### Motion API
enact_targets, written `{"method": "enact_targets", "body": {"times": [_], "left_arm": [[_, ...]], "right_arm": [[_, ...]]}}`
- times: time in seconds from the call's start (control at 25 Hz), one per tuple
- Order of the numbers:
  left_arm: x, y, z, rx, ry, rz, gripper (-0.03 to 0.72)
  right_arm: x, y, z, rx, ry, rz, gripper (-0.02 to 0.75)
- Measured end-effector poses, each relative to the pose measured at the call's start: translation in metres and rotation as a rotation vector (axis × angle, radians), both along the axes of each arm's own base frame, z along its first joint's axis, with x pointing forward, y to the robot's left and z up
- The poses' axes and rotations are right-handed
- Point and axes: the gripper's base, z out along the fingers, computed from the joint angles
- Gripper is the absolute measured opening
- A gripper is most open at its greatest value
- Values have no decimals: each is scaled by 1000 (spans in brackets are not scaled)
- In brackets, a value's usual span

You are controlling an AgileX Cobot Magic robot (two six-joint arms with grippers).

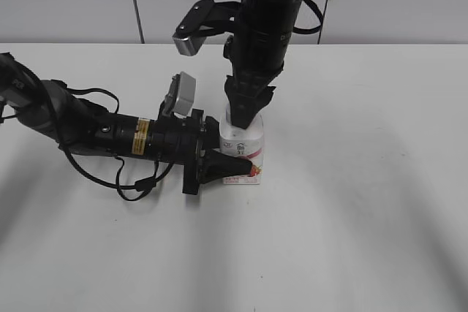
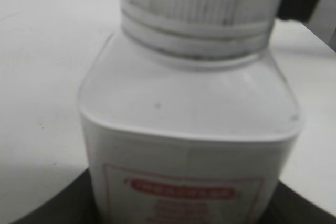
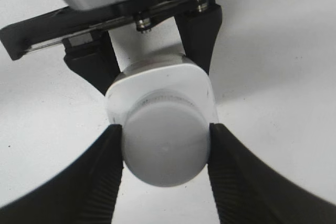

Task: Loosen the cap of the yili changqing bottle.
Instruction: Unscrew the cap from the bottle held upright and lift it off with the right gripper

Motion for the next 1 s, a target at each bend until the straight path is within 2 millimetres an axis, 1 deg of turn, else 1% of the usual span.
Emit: {"method": "enact_targets", "body": {"times": [0.32, 0.6, 1.0], "left_arm": [[0, 0, 0, 10, -9, -22, 384], [0, 1, 4, 33, -26, -36, 382], [-1, 2, 4, 46, -30, -52, 379]], "right_arm": [[-1, 0, 0, -2, -11, 82, 396], [-1, 0, 0, 2, -5, 86, 396], [-2, 1, -1, 7, 4, 86, 396]]}}
